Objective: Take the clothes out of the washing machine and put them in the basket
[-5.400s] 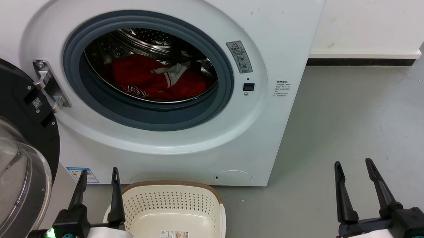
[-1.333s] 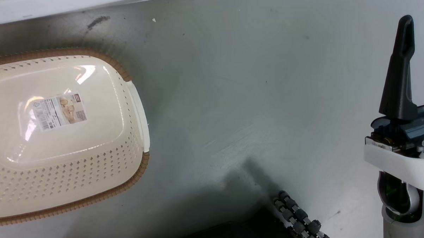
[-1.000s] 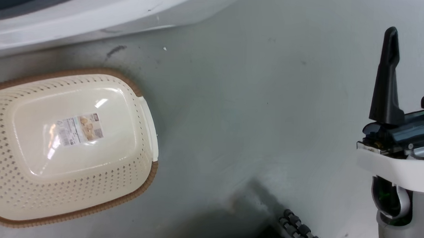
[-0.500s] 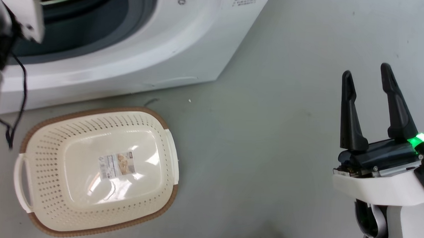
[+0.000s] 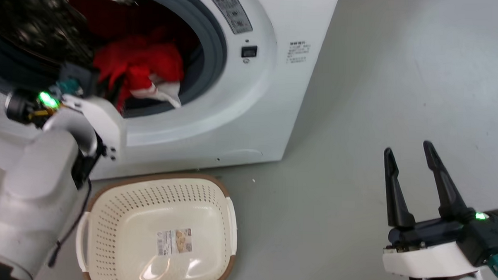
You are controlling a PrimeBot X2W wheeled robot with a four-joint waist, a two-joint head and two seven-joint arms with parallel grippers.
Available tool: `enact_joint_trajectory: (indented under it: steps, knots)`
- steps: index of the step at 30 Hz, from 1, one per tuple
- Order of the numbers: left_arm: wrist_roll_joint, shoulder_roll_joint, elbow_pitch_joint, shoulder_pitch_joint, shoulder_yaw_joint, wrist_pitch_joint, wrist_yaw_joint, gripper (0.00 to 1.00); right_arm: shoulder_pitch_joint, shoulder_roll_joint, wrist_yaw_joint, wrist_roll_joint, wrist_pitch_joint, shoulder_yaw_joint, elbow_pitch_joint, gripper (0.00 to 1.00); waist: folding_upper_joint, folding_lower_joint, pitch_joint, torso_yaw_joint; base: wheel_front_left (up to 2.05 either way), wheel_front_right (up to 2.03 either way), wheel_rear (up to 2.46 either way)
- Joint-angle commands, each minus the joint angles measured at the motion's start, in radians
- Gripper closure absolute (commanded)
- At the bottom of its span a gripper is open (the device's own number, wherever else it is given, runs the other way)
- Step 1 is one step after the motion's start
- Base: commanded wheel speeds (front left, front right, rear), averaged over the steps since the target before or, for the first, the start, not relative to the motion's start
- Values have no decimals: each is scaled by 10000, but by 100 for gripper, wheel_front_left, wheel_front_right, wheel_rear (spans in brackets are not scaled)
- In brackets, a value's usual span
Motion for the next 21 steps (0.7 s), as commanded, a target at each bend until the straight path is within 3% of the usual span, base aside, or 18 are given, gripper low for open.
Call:
enact_joint_trajectory:
  steps: [1,10,15,21]
  knots:
    - [14,31,-99,233,-27,-64,70,100,171,-3,-7,-95,-21,-32,43,0,0,2,-760,450,0,0,0]
    - [-450,171,-2116,2714,-170,-118,712,100,967,0,-7,-276,-21,-54,337,0,0,2,-2016,800,0,0,0]
    - [-609,404,-3530,4064,-243,13,1376,100,1166,2,-7,-183,-21,-124,367,0,0,2,-2324,930,0,0,0]
    - [-777,674,-4638,5340,-540,447,1791,100,1248,2,-7,-90,-21,-52,397,0,0,2,-2333,967,0,0,0]
